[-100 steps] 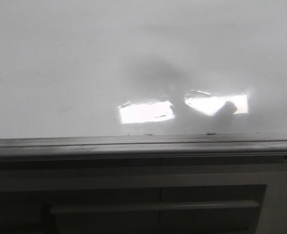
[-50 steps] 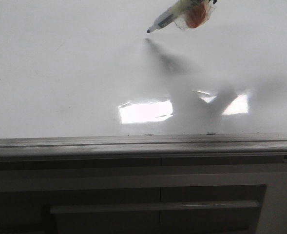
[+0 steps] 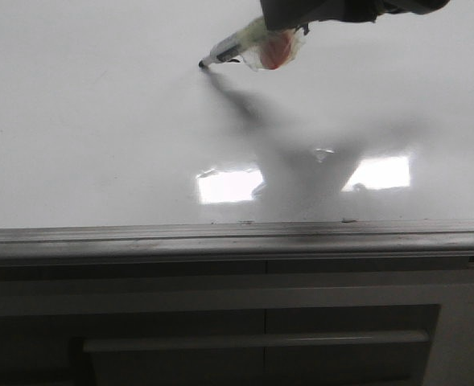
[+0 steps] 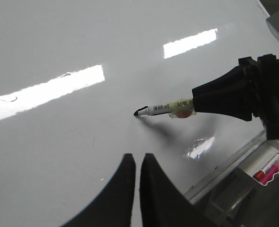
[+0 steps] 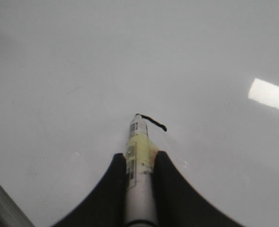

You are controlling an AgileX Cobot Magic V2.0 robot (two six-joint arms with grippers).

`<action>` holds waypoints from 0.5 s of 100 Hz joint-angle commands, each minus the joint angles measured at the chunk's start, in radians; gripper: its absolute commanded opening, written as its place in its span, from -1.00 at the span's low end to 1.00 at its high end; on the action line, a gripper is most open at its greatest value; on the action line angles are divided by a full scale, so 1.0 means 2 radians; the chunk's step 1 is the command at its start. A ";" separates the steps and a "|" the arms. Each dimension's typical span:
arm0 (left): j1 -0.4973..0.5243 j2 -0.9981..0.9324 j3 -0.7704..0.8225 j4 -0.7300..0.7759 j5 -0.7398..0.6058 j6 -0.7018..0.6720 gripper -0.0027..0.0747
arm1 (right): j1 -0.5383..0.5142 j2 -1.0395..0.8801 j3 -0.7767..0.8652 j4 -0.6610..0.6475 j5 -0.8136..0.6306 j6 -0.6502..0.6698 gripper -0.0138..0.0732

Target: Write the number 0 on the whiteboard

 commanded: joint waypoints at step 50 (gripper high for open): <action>0.000 0.002 -0.012 0.014 -0.029 -0.005 -0.96 | -0.003 -0.013 0.000 -0.003 0.051 0.000 -0.79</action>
